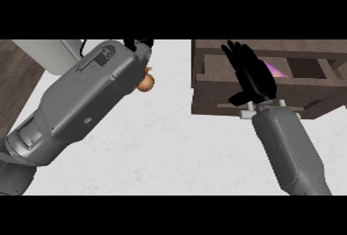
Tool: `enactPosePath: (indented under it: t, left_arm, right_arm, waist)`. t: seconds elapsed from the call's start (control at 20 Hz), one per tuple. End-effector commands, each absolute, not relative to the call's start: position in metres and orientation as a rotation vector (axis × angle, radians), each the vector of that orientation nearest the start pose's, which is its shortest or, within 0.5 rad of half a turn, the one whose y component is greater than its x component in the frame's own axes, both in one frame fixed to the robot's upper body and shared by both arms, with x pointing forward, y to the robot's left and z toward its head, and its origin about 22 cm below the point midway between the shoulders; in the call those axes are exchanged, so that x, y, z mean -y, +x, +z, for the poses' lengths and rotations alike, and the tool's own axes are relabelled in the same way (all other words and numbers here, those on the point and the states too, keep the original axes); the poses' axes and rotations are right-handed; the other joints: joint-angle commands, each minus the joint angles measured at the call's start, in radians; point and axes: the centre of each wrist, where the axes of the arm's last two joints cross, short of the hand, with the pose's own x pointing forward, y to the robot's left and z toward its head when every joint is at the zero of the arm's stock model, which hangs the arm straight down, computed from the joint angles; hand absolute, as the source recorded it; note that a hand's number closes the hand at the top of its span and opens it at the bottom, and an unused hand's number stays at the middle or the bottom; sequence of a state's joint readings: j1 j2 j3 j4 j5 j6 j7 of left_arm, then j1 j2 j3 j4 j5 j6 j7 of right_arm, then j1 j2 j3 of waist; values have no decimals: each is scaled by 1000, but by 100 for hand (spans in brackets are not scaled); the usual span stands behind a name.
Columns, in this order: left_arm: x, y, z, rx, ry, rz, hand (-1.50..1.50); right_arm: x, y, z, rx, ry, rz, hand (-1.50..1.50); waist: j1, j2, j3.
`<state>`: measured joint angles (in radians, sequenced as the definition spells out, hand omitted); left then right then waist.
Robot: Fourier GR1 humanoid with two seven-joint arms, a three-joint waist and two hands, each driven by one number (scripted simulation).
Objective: Pick up the can, place it into the drawer and close the drawer
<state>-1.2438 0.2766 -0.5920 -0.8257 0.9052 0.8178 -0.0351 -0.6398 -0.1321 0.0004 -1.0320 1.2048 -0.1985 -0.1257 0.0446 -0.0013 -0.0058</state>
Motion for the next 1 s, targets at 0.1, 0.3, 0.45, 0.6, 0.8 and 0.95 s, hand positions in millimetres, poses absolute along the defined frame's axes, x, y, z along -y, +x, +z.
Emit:
enactPosePath:
  t: [0.1, 0.3, 0.45, 0.6, 0.8, 0.95]
  left_arm:
    - [-90, 412, 193, 1702, 54, 173, -150]
    - [-88, 417, 218, 1700, 50, 178, -150]
    - [-88, 408, 200, 1710, 43, 171, -150]
    - [-94, 407, 216, 1713, 35, 194, -150]
    - [-101, 408, 216, 1712, 46, 176, -150]
    - [-119, 407, 225, 1718, 62, 175, -150]
  right_arm:
    - [190, 401, 32, 1637, -1164, 1137, -150]
    - [186, 413, 32, 1658, -1177, 1133, -150]
    - [192, 417, 28, 1641, -1232, 1103, -150]
    - [205, 420, 24, 1649, -1268, 1092, -150]
    - [208, 434, 42, 1670, -1314, 1066, -150]
    - [190, 443, 54, 1692, -1339, 997, -150]
  waist:
    - [8, 5, 7]
    - [2, 12, 7]
    - [18, 14, 7]
    - [25, 17, 8]
    - [31, 27, 8]
    - [30, 22, 8]
